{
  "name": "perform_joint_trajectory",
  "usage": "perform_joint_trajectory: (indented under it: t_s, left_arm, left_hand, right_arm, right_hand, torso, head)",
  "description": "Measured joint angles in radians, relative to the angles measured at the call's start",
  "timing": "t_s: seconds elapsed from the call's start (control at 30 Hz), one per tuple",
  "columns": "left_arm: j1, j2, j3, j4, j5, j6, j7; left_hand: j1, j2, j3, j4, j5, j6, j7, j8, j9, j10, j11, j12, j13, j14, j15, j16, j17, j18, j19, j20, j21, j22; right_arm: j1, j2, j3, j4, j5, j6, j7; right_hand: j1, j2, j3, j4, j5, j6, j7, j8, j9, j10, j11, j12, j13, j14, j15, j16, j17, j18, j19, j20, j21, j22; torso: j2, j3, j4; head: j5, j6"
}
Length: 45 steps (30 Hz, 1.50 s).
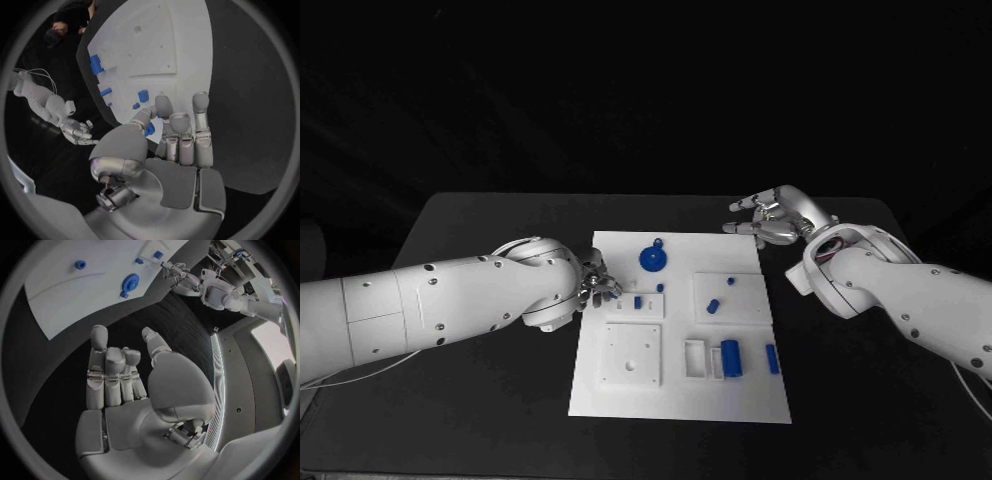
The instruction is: Assemble the parts on the task board
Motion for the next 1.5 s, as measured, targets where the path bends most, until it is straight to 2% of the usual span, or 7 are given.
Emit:
perform_joint_trajectory:
  t_s: [0.83,1.5]
  left_arm:
    - [-0.022,0.019,0.0,-0.001,-0.011,0.007,-0.003]
    - [-0.025,0.019,0.001,-0.001,-0.02,0.018,-0.002]
  left_hand:
    - [0.0,0.0,-0.003,-0.003,-0.002,0.005,0.003,-0.008,0.001,0.007,0.0,-0.007,0.002,0.007,0.0,-0.004,0.006,0.0,0.003,-0.003,0.004,0.0]
    - [0.0,0.0,-0.002,-0.003,-0.001,0.01,0.004,-0.012,0.003,0.007,0.0,-0.007,0.004,0.007,0.0,-0.008,0.008,0.0,0.003,-0.003,0.004,0.0]
  right_arm:
    - [0.0,0.003,0.0,-0.002,0.001,0.001,-0.001]
    - [0.0,0.006,0.0,-0.006,0.002,0.002,-0.001]
  right_hand:
    - [-0.005,0.005,0.003,-0.003,0.006,0.0,0.0,0.0,0.0,0.0,0.0,0.0,0.0,0.0,0.0,0.0,0.001,0.0,0.004,0.004,-0.005,0.005]
    - [-0.005,0.005,0.003,-0.003,0.015,0.0,0.0,0.0,0.0,0.0,0.0,0.0,0.001,0.0,0.0,0.004,0.001,0.0,0.007,0.0,-0.005,0.009]
  torso:
    - [-0.001,-0.0001,0.0004]
    - [-0.001,-0.0003,0.0007]
  head:
    - [-0.007,-0.007]
    - [-0.007,-0.009]
